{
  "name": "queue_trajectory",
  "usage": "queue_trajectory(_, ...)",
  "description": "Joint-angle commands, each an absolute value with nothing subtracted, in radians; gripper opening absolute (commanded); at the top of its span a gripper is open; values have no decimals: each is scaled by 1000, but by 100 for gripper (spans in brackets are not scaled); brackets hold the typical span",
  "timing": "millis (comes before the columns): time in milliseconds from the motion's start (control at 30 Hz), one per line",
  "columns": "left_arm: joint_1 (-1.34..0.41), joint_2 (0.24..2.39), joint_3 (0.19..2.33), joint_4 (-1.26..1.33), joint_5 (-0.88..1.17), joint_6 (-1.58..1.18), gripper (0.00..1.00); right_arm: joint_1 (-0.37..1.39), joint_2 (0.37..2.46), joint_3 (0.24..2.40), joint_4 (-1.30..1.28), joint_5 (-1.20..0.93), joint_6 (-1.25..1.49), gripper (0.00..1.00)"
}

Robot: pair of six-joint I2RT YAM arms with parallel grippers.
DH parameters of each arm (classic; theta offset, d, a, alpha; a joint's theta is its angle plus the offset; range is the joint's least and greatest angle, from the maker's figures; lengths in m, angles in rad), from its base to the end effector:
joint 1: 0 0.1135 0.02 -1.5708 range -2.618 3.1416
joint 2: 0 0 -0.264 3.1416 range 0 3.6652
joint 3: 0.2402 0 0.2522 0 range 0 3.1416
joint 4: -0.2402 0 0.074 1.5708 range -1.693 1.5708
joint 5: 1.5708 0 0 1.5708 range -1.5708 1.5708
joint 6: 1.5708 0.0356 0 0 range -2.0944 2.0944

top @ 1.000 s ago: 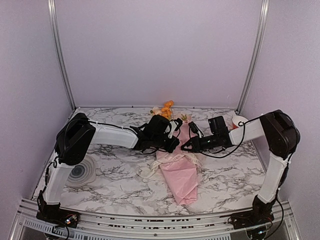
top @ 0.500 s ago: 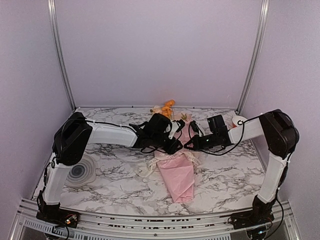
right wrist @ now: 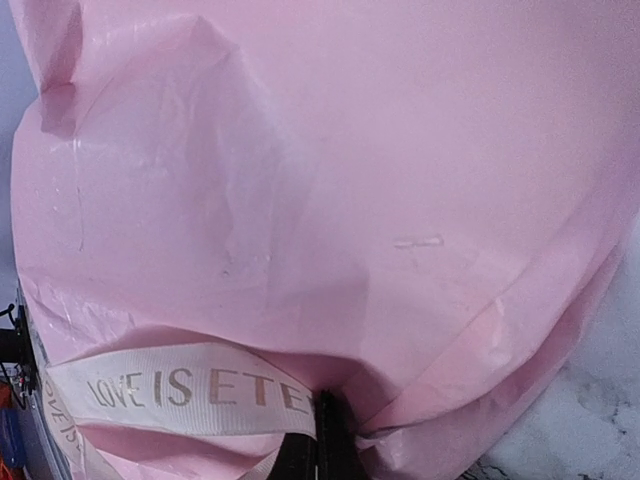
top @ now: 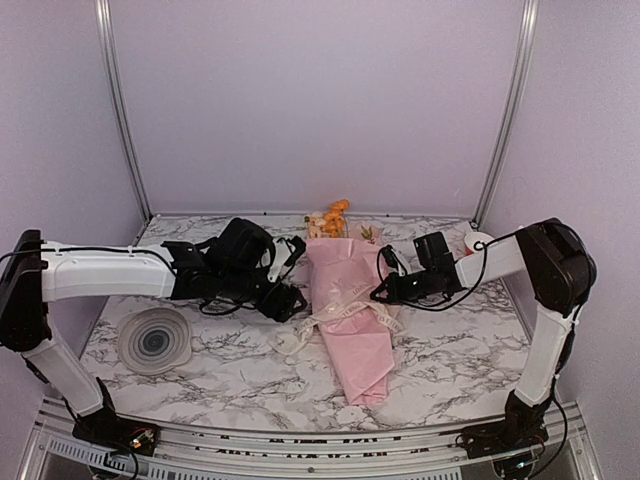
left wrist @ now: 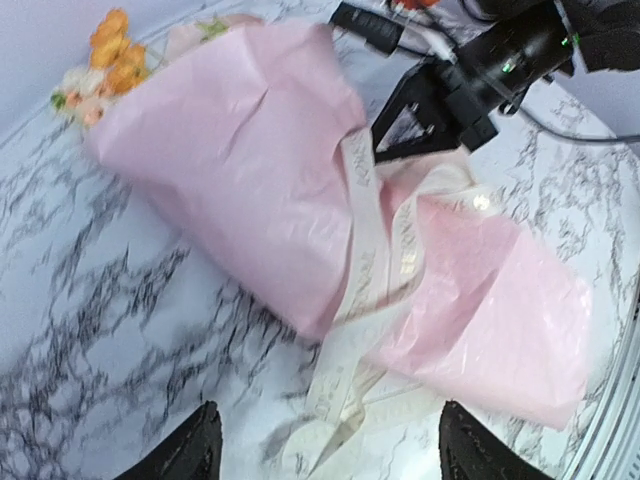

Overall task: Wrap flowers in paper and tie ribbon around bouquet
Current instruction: Tie the ribbon around the folded bouquet.

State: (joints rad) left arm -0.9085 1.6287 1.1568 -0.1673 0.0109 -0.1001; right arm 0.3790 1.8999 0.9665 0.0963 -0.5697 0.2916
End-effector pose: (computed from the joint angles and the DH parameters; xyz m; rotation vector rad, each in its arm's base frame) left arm 0.2264 -0.2910 0.2538 0.8984 2.0845 -0.5622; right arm 0.3357 0.1543 0.1250 -0.3829 2.4390 0.9886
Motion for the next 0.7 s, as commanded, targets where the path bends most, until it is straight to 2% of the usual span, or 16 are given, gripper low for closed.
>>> queue_trajectory(0, -902, 1654, 1017, -276, -47, -247, 76, 370, 1912, 997, 53, -549, 282, 0)
queue_trajectory(133, -902, 1745, 1027, -281, -69, -242, 76, 371, 1908, 999, 40, -547, 273, 0)
queue_trajectory(233, -902, 1793, 1048, -284, -26, -251, 70, 370, 1897, 991, 39, -546, 273, 0)
queue_trajectory(333, -904, 1812, 1040, -278, -19, -250, 53, 371, 1884, 983, 39, -542, 270, 0)
queue_trajectory(533, -902, 1807, 997, -216, 18, -229, 0, 369, 1880, 986, 36, -539, 270, 0)
queue_trajectory(667, -896, 1731, 941, -193, -91, -250, 0, 364, 1873, 987, 28, -527, 270, 0)
